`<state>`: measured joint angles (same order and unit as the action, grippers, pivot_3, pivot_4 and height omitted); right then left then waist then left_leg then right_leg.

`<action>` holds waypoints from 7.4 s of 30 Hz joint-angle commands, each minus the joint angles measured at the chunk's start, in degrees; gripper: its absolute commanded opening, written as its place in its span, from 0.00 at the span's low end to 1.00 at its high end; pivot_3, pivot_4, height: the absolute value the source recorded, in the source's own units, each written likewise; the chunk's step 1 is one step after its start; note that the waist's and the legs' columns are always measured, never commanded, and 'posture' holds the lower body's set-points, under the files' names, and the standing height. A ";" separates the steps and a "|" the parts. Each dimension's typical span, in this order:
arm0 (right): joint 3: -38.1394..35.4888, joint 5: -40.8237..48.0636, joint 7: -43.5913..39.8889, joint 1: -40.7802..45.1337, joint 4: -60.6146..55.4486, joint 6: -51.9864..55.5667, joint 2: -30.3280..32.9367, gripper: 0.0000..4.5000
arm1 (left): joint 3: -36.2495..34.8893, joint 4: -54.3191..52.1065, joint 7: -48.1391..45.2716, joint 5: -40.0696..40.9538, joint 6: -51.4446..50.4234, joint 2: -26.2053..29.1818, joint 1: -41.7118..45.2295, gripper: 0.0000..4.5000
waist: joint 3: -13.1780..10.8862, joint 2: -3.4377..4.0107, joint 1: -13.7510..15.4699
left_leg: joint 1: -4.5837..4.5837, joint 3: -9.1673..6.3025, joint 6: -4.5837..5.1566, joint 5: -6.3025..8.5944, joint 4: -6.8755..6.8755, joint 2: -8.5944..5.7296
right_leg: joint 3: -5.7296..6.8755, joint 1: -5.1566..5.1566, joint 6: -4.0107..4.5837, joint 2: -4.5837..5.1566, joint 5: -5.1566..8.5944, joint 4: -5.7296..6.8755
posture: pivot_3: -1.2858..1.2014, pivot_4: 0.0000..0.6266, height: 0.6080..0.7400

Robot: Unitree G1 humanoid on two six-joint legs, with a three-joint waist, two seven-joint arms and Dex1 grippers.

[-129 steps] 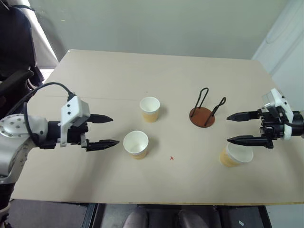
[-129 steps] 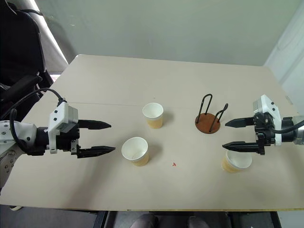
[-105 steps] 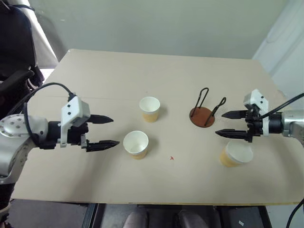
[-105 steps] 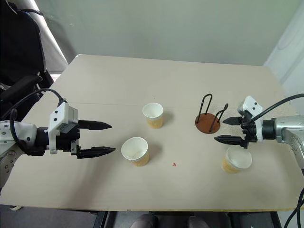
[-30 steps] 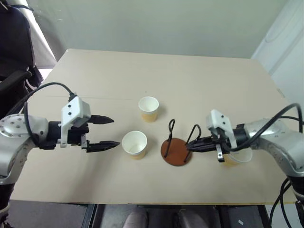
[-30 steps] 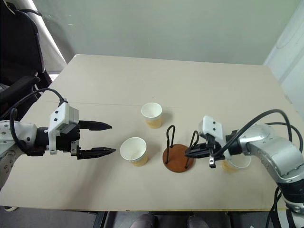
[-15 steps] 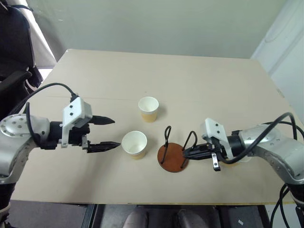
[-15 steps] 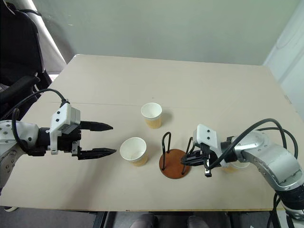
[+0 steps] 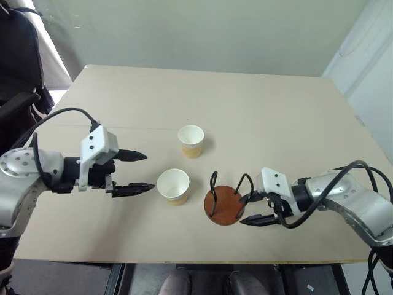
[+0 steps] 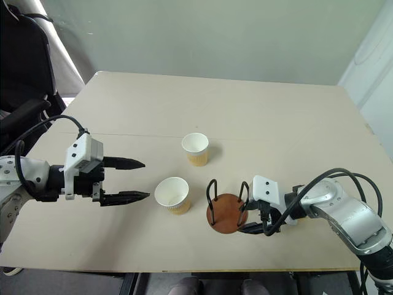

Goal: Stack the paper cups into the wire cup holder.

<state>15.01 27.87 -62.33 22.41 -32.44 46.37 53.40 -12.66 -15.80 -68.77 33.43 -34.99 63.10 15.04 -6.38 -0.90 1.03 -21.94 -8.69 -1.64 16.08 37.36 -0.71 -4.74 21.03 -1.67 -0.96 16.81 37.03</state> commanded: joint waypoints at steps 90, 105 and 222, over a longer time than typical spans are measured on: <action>-5.94 8.87 -12.81 26.56 -0.06 2.22 8.40 0.01 | 3.37 -9.99 -6.08 7.82 0.59 3.50 10.87 1.00 | -0.18 0.05 -0.41 | -0.15 0.99 0.09 0.16 0.62 0.42 | -0.36 0.41 -0.17 -0.18 0.12 0.73 | 0.52 0.24 1.00; 0.31 1.14 -16.14 25.74 0.67 -5.99 7.11 0.01 | 0.77 -11.46 -5.07 7.92 0.05 4.06 7.44 1.00 | -0.17 0.02 -0.42 | -0.23 0.97 0.10 0.17 0.62 0.41 | -0.34 0.44 -0.16 -0.15 0.12 0.72 | 0.52 0.24 1.00; -46.64 25.79 -3.01 -17.16 6.16 -0.14 8.54 1.00 | 43.64 9.75 -23.73 -2.95 28.77 -19.98 46.47 0.00 | -0.18 0.12 1.04 | -0.56 1.19 0.49 0.49 1.07 0.34 | -0.33 0.38 -0.35 -0.02 0.26 0.78 | 0.52 0.24 1.00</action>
<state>-28.61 52.19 -65.77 5.21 -25.11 46.21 61.58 30.78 -4.65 -90.26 30.86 -8.06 42.63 60.82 -6.56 -0.78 2.06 -22.51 -7.50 -1.15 16.57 38.44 -0.38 -5.08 21.40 -2.02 -0.98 17.07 37.81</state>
